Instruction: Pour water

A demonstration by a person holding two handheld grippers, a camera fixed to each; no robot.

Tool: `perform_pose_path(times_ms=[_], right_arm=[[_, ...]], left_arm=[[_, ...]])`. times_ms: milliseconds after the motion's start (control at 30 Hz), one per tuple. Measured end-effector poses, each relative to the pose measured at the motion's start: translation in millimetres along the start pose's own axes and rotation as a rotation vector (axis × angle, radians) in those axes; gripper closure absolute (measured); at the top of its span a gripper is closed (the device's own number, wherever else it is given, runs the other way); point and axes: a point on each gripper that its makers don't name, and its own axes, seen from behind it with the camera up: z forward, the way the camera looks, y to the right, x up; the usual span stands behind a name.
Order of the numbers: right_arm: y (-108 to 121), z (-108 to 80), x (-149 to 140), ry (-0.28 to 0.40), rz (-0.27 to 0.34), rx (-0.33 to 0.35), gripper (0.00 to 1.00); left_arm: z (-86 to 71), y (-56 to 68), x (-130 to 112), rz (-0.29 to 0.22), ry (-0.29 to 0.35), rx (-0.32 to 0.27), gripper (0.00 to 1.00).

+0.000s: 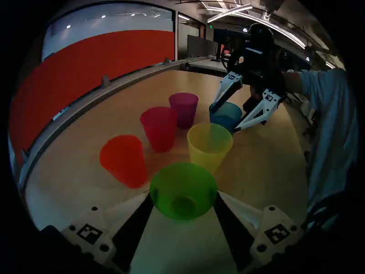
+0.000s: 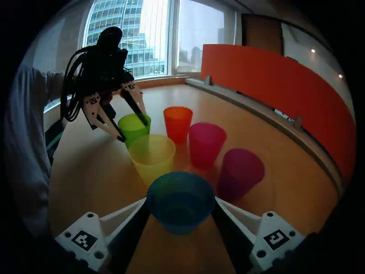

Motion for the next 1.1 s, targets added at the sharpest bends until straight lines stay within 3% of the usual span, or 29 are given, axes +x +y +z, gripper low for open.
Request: perform_pose_path(times_ms=[467,767,1100], right_arm=[[1.8,-18.3,34.0,0.092,0.006,-0.052,0.09],[10.5,-33.4,63.3,0.179,0.016,-0.098,0.09],[17.6,-52.4,104.4,0.283,0.037,-0.131,0.09]], left_arm=[[-23.6,-3.4,35.6,-0.025,0.138,0.064,0.13],[-40.7,-11.8,66.2,-0.057,0.256,0.109,0.13],[-61.9,-20.1,96.8,-0.056,0.360,0.153,0.13]])
